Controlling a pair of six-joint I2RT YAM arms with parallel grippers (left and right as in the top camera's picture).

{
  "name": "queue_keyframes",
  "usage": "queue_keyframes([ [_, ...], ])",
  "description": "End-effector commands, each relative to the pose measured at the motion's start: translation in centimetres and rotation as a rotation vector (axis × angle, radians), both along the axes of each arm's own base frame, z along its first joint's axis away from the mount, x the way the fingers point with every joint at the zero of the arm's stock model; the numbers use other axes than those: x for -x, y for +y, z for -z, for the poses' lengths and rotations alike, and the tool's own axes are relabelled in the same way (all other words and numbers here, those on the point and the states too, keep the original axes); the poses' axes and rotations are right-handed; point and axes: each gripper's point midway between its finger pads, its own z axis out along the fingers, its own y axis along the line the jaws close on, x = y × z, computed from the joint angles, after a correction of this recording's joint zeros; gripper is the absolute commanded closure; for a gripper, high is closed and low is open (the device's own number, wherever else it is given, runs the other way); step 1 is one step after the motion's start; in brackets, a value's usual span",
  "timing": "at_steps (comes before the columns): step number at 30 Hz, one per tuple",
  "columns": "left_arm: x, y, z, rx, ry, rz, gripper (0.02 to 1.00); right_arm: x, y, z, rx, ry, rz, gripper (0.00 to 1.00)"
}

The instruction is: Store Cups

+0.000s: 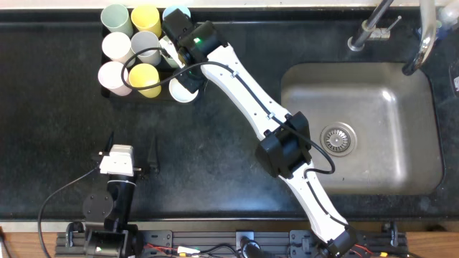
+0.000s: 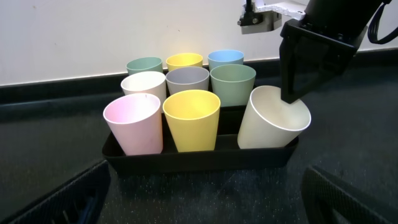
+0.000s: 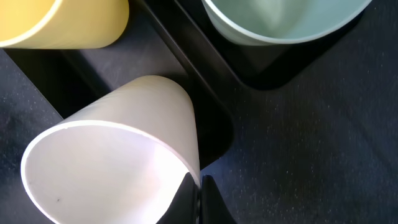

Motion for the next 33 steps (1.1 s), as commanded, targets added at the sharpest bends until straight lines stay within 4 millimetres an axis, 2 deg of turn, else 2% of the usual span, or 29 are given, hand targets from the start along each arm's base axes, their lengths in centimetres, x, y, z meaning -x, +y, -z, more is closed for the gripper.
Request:
queue_keyframes([
  [1,0.0,-0.2,0.0,-0.018,-0.008,0.012,0.020,-0.2,0.6,0.0,-0.013,-0.012,-0.016,0.608],
  [3,0.0,-0.2,0.0,-0.018,-0.008,0.012,0.020,-0.4,0.7,-0.1,-0.019,-0.020,-0.016,0.047],
  [4,0.0,-0.2,0.0,-0.018,-0.008,0.012,0.020,-0.5,0.8,-0.1,-0.023,-0.024,-0.016,0.003],
  [10,0.0,-0.2,0.0,-0.018,-0.008,0.012,0.020,-1.5,0.7,-0.6,-0.018,-0.070,0.015,0.003],
  [14,0.0,-0.2,0.0,-0.018,-0.008,0.012,0.020,-3.3,-0.3,-2.6,-0.020,-0.154,0.152,0.003],
  [17,0.0,-0.2,0.0,-0.018,-0.008,0.013,0.020,-4.4,-1.2,-6.1,-0.095,-0.194,0.254,0.003],
  [20,0.0,-0.2,0.0,-0.018,-0.008,0.012,0.020,-5.5,-3.1,-11.3,-0.180,-0.265,0.327,0.003],
  [23,0.0,-0.2,0.0,-0.018,-0.008,0.012,0.020,-6.1,-7.6,-17.5,-0.270,-0.327,0.458,0.003],
  [25,0.0,-0.2,0.0,-0.018,-0.008,0.012,0.020,-5.9,-12.2,-21.4,-0.308,-0.363,0.543,0.005],
  [27,0.0,-0.2,0.0,-0.018,-0.008,0.012,0.020,-5.1,-17.9,-24.4,-0.313,-0.389,0.646,0.003],
  [29,0.0,-0.2,0.0,-0.018,-0.008,0.012,0.020,-3.9,-23.1,-26.1,-0.297,-0.401,0.739,0.003],
  [31,0.0,-0.2,0.0,-0.018,-0.008,0.013,0.020,-1.8,-27.8,-26.7,-0.283,-0.379,0.826,0.005],
  [33,0.0,-0.2,0.0,-0.018,-0.008,0.012,0.020,1.2,-30.8,-26.2,-0.280,-0.322,0.886,0.005],
])
